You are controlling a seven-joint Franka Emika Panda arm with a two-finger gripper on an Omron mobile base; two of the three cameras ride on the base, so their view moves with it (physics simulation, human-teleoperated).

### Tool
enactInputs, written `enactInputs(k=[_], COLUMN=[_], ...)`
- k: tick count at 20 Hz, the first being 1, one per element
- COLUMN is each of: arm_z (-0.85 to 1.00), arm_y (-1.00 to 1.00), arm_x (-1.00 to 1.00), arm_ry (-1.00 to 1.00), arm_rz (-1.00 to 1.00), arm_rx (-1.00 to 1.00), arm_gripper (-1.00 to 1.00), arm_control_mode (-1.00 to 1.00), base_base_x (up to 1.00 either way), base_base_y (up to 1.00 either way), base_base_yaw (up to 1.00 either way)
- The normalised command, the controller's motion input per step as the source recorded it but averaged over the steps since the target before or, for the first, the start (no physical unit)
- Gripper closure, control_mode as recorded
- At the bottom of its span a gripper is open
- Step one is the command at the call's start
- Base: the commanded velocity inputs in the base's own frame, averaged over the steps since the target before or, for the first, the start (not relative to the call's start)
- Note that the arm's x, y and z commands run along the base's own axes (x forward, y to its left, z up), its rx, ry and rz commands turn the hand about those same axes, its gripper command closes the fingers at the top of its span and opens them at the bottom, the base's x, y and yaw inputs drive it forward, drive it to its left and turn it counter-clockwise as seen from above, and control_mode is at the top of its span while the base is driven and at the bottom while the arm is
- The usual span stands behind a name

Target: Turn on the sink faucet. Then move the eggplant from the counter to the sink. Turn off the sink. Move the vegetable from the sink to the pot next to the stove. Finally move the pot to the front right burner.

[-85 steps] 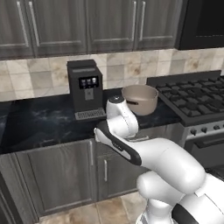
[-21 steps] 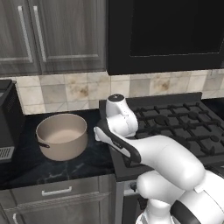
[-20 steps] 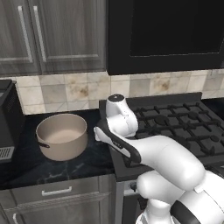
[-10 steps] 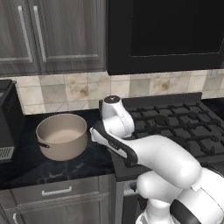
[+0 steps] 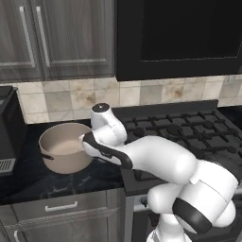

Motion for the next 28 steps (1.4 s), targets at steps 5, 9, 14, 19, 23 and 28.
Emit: enactInputs(k=[5, 9, 14, 19, 23, 28], arm_z=[0.57, 0.52, 0.11, -0.23, -0.28, -0.04], arm_y=[0.43, 0.14, 0.19, 0.34, 0.43, 0.36], arm_x=[0.09, 0.06, 0.3, 0.34, 0.35, 0.44], arm_ry=[0.0, 0.0, 0.0, 0.0, 0.0, 0.02], arm_rz=[-0.04, 0.0, 0.0, 0.0, 0.0, 0.0], arm_rx=[-0.04, -0.03, -0.04, -0.11, -0.12, -0.02], arm_gripper=[1.0, 1.0, 1.0, 1.0, 1.0, 1.0], arm_control_mode=[-1.0, -1.0, -1.0, -1.0, -1.0, -1.0], base_base_x=[0.0, 0.0, 0.0, 0.0, 0.0, 0.0], base_base_y=[0.0, 0.0, 0.0, 0.0, 0.0, 0.0], base_base_yaw=[0.0, 0.0, 0.0, 0.0, 0.0, 0.0])
